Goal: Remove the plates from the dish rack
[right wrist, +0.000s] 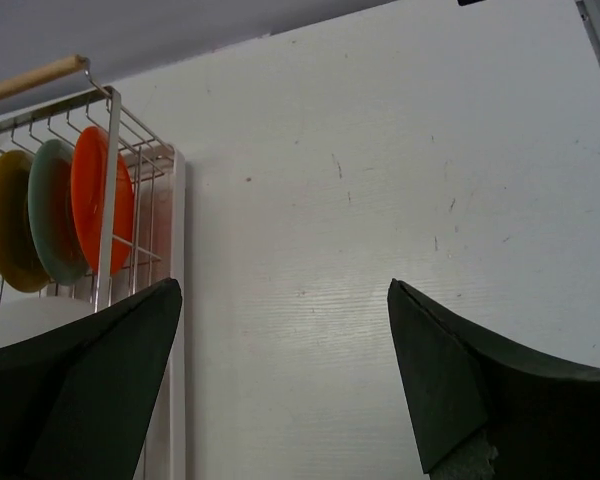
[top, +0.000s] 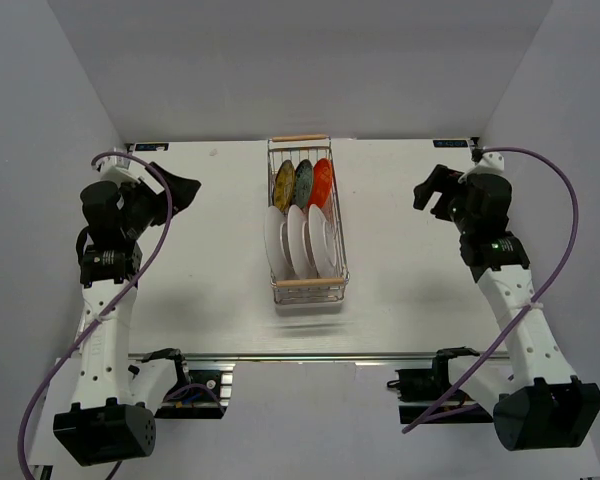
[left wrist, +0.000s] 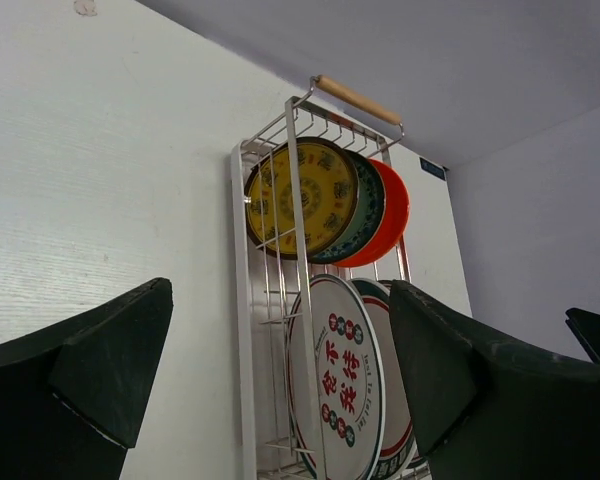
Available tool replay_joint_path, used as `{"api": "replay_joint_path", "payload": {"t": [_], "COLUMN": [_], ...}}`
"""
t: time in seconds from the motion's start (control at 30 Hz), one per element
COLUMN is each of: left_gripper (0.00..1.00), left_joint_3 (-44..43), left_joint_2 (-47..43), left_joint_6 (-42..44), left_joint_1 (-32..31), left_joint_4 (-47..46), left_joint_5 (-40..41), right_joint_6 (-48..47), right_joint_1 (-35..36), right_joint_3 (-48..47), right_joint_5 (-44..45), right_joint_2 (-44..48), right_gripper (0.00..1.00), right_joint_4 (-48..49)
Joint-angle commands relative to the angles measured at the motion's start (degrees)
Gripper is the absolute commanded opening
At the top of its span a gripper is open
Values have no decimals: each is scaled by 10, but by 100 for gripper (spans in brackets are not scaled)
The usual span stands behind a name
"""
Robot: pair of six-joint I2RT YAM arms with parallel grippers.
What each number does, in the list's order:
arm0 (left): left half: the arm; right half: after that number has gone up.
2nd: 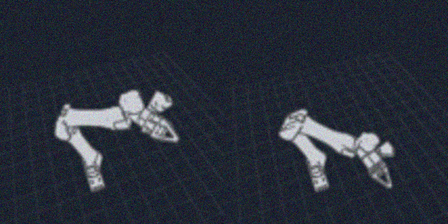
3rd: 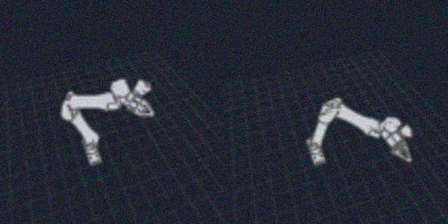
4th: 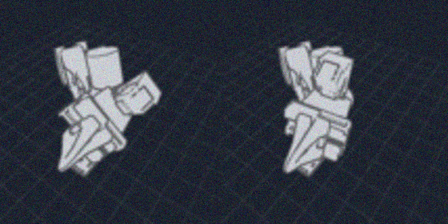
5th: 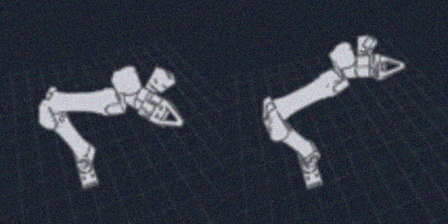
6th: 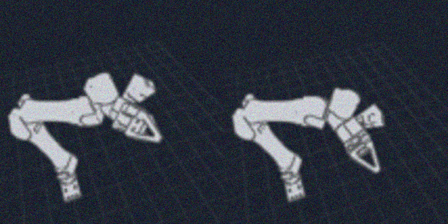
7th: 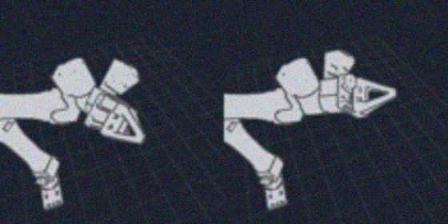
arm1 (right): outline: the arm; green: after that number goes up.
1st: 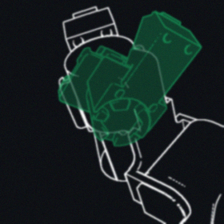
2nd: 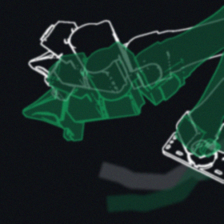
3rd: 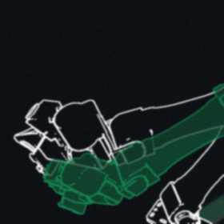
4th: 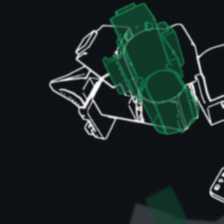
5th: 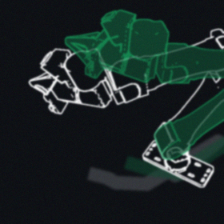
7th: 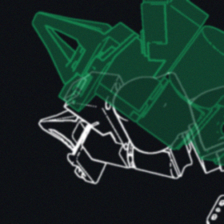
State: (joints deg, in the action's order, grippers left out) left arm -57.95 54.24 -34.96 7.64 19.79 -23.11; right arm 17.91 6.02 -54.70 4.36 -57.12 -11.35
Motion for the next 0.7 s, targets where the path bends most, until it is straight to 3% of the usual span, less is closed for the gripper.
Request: {"api": "replay_joint_path", "payload": {"t": [0.0,0.13,0.3,0.43,0.63,0.67], "left_gripper": [98,98,98,98,98,98], "left_joint_3": [-14,-4,1,6,8,12], "left_joint_2": [-12,-12,-16,-12,7,8], "left_joint_6": [2,-1,1,-4,-5,-7], "left_joint_1": [-3,-3,-3,-3,-3,-3], "left_joint_4": [24,24,32,37,49,48], "left_joint_5": [14,16,21,27,29,27], "right_joint_6": [-22,-4,-5,-39,-74,-73], "right_joint_1": [1,-2,7,51,183,227], "right_joint_3": [-36,-56,-135,-209,-324,-337], "right_joint_5": [-34,-18,-152,-188,-75,-26], "right_joint_2": [-25,-62,-108,-142,-220,-232], "right_gripper": [89,89,89,89,89,89], "right_joint_4": [-29,-60,-99,-148,-240,-269]}}
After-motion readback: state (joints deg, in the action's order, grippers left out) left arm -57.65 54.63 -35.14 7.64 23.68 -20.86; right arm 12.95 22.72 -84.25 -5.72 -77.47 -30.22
